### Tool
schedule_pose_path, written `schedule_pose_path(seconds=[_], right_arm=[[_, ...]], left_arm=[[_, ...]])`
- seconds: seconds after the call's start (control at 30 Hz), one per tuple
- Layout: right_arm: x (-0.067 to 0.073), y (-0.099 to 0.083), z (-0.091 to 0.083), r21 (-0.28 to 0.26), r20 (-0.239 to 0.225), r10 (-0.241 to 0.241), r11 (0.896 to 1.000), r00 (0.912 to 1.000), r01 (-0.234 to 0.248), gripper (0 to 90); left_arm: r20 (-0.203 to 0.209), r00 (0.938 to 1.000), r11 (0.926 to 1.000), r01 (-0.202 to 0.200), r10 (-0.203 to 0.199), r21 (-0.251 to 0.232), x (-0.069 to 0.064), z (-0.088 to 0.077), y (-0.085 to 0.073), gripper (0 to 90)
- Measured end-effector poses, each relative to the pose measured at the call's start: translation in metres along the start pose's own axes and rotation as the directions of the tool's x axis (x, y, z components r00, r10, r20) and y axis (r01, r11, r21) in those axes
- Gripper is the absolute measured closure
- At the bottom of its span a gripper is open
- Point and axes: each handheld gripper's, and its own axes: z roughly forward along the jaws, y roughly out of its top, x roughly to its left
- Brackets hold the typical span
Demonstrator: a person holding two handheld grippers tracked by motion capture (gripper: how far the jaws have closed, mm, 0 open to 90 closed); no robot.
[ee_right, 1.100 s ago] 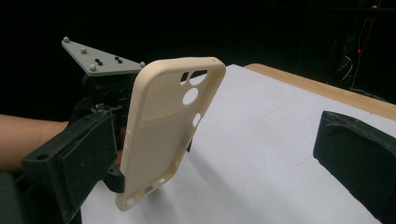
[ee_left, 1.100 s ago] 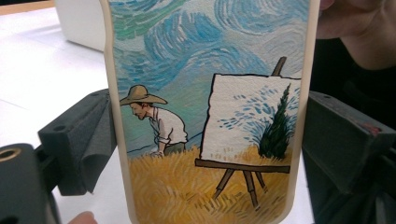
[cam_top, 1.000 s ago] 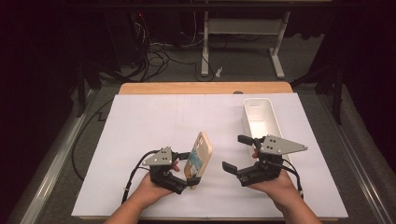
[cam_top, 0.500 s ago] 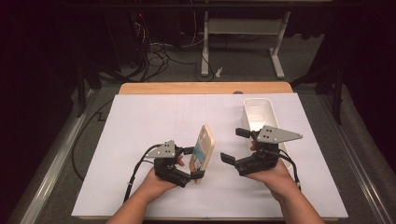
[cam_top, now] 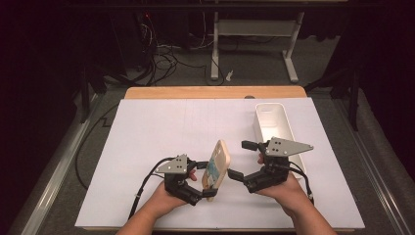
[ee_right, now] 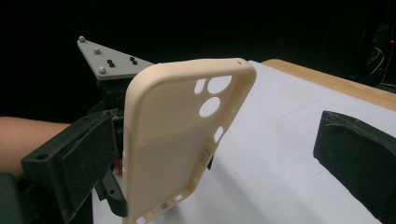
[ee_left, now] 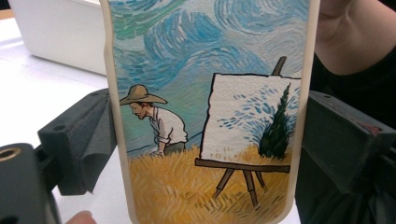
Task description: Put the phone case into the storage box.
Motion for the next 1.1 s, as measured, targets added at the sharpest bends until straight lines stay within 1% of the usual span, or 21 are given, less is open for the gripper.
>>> schedule_pose_path(seconds=[0.33,0.5,0.63,0.8,1.1], right_arm=[[0.003,-0.002,0.001,0.001,-0.047,0.009,1.0,0.9989,-0.009,0.0],[0.005,-0.002,0.001,-0.004,-0.068,0.011,1.0,0.9976,-0.011,0.0],[0.006,-0.002,0.002,-0.006,-0.086,0.012,1.0,0.9962,-0.012,0.0],[0.009,-0.002,0.005,-0.004,-0.107,0.006,1.0,0.9942,-0.006,0.0],[0.013,-0.002,0.01,0.0,-0.142,0.007,1.0,0.9898,-0.007,0.0]], left_arm=[[0.022,0.9998,0.9999,-0.002,0.002,0.01,-0.001,0.002,-0.003,10.4],[0.029,0.9995,0.9998,-0.014,0.014,0.016,-0.003,0.003,-0.004,10.4],[0.039,0.9992,0.9997,-0.012,0.012,0.019,-0.002,0.004,-0.005,10.4],[0.047,0.9988,0.9992,-0.019,0.017,0.036,-0.003,0.008,-0.006,10.4],[0.078,0.9969,0.9992,-0.019,0.016,0.035,-0.004,0.009,-0.007,10.4]])
